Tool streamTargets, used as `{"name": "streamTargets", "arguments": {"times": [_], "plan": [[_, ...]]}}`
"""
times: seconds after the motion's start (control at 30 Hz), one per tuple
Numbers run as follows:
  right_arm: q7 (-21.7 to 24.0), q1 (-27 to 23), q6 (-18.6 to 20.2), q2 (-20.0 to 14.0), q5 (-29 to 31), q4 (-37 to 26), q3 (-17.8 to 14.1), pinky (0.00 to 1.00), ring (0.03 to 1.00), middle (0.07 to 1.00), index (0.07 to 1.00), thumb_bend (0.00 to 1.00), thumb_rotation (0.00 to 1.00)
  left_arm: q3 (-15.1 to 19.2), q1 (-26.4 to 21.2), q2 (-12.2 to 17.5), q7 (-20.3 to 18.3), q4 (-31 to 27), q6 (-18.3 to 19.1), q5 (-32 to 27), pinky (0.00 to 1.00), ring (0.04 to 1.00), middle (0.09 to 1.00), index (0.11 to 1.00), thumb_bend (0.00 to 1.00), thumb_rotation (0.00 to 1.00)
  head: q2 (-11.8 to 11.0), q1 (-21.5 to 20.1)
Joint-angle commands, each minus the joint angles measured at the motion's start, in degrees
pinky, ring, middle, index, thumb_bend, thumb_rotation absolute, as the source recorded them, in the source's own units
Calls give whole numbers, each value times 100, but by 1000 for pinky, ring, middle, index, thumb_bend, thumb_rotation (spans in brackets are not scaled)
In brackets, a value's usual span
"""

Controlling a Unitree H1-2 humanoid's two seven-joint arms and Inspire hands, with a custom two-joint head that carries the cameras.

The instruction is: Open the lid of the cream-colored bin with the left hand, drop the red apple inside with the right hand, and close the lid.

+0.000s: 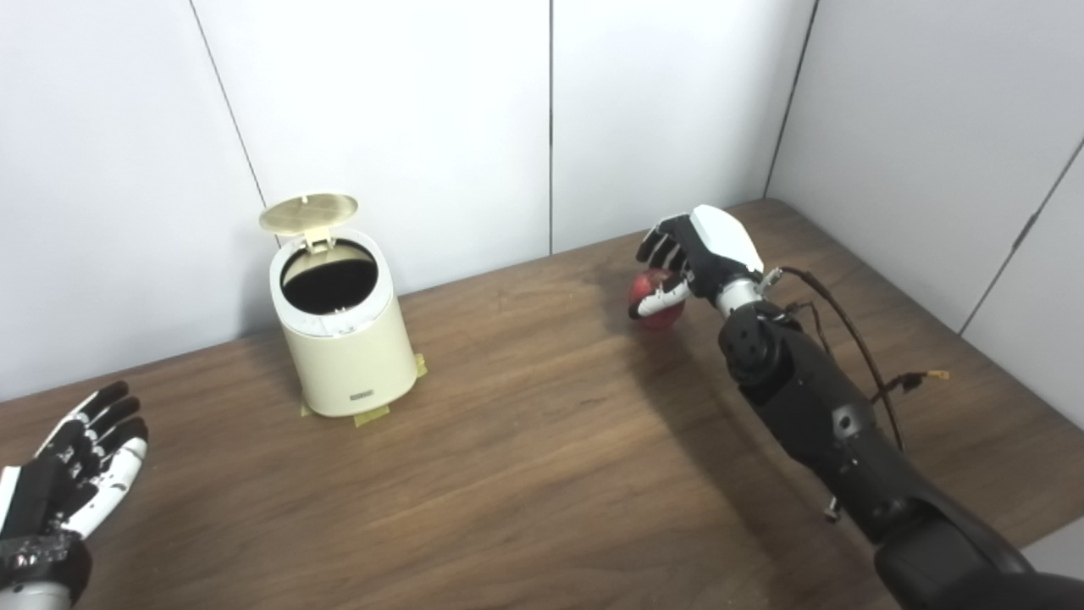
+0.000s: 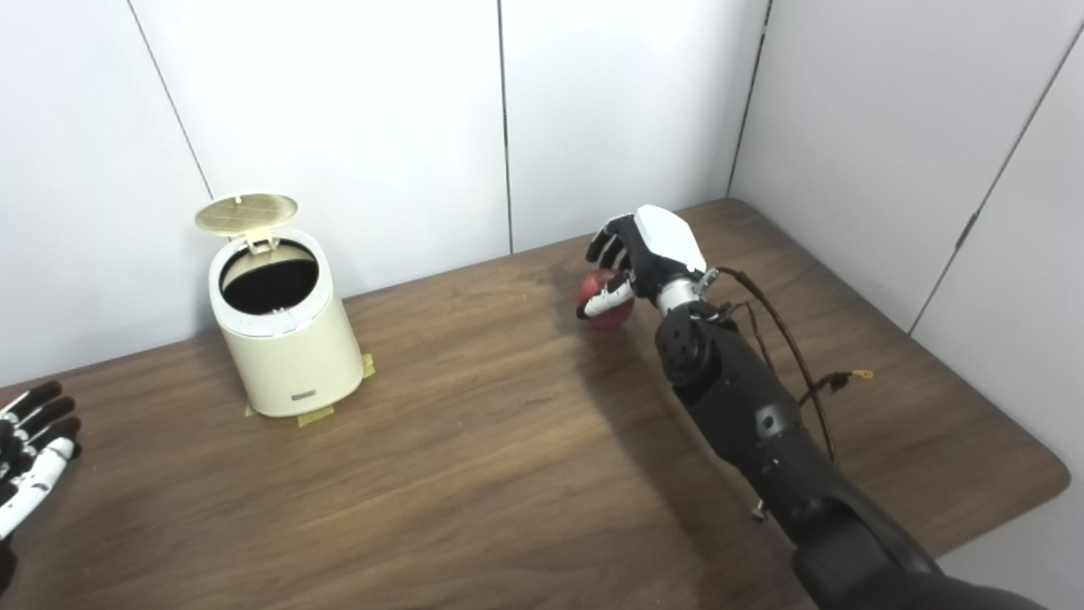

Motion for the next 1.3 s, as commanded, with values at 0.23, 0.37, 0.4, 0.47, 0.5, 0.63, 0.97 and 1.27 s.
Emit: {"name": "streamTargets", "arguments": {"times": [0.23,0.37,0.4,0.47,0.5,0.63,0.97,1.27], "plan": [[-206,-225,-187,-98,-164,-232,-56,454,415,498,499,519,0,5,-189,62,82,-30,-457,20,842,867,867,877,278,280,0,71],[-205,-199,-169,-62,-117,-292,-110,443,412,501,501,518,0,22,-162,65,86,-68,-418,4,856,877,870,878,292,312,-5,110],[-200,-193,-160,-58,-113,-316,-117,433,408,499,504,517,0,26,-157,60,85,-77,-406,-6,859,879,874,880,284,303,-5,116],[-187,-194,-167,-74,-149,-375,-96,429,406,496,506,518,0,9,-151,49,133,-106,-337,63,875,880,871,879,286,299,-7,117],[-184,-195,-175,-82,-164,-393,-86,422,404,490,508,518,0,-1,-149,45,148,-118,-310,88,899,885,873,880,290,308,-9,115],[-167,-227,-196,-83,-204,-519,-55,589,417,471,515,519,0,-32,-145,13,169,-119,-321,111,907,875,866,883,297,316,-29,140],[17,-369,-117,107,-244,-1181,-8,455,406,478,508,519,0,-100,-130,-35,225,-123,-234,234,966,928,912,895,281,323,-93,382],[281,-661,-118,394,-376,-1935,138,446,417,506,493,519,0,-171,-60,-202,346,76,-539,324,886,882,861,872,316,323,-209,822]]}}
